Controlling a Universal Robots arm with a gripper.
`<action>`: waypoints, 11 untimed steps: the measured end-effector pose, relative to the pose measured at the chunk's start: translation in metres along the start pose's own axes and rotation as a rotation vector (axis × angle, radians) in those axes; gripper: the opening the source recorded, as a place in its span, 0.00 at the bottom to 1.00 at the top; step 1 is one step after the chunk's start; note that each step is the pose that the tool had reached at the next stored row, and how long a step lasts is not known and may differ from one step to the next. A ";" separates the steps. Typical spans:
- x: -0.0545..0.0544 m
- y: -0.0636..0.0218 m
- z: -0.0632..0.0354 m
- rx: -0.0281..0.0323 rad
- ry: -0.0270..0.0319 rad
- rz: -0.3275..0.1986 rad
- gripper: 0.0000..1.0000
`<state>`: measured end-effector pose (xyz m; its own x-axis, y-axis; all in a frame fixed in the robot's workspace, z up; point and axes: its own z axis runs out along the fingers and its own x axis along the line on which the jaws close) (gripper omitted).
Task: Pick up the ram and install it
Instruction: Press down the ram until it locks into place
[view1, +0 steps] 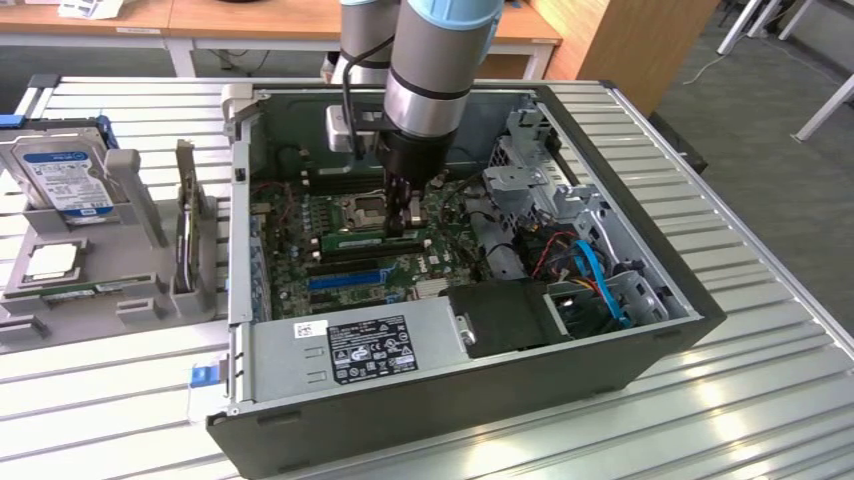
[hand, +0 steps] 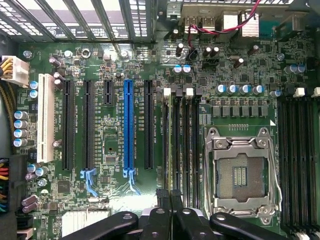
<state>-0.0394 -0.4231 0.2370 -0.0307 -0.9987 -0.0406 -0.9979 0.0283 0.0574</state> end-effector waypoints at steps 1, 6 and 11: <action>0.000 0.0000 0.0000 0.0000 0.0001 0.000 0.12; 0.000 0.0000 0.0000 0.0000 0.0000 0.000 0.12; 0.000 -0.0001 0.0012 0.0000 0.0001 0.000 0.12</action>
<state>-0.0394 -0.4231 0.2358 -0.0306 -0.9987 -0.0405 -0.9979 0.0283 0.0575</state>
